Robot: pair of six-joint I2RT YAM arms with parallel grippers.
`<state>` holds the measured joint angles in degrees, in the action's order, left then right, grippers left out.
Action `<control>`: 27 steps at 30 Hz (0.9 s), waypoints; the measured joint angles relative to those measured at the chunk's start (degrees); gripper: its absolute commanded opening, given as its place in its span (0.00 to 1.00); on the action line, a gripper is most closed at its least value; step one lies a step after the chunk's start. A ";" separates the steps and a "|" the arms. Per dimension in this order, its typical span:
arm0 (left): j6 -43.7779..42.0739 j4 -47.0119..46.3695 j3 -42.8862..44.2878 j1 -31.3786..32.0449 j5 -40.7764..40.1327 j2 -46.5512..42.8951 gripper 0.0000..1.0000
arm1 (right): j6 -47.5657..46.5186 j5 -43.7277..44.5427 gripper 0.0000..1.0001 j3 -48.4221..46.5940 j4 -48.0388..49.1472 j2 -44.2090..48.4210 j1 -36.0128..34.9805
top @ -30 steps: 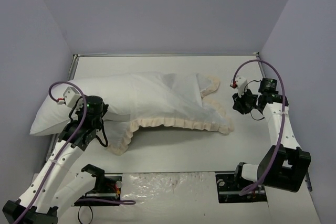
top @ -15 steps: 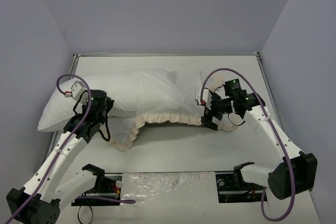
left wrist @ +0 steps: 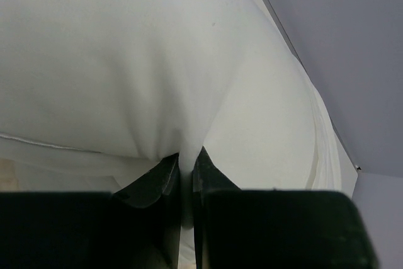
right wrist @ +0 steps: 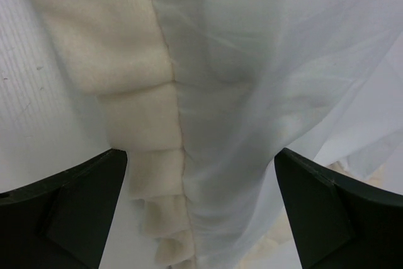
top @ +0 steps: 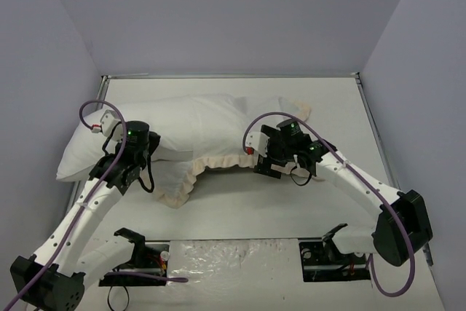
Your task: Remove the pillowcase from the pillow
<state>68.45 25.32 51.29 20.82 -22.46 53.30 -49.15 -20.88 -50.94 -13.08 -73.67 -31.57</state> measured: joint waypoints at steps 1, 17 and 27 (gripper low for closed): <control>0.11 0.15 0.37 0.00 0.04 0.22 0.02 | 0.13 0.79 1.00 0.17 0.90 -0.13 -0.28; 2.47 2.43 2.34 -0.04 1.29 0.92 0.02 | 4.09 1.64 0.00 0.13 7.82 -10.40 2.58; -0.42 3.61 6.38 -4.63 5.44 -0.35 0.02 | 4.70 -11.54 0.00 -5.05 6.40 -0.17 25.99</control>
<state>68.03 28.93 57.67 16.19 -17.02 52.95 -44.45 -32.42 -55.99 -6.68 -73.84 -5.58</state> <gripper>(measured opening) 0.064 0.022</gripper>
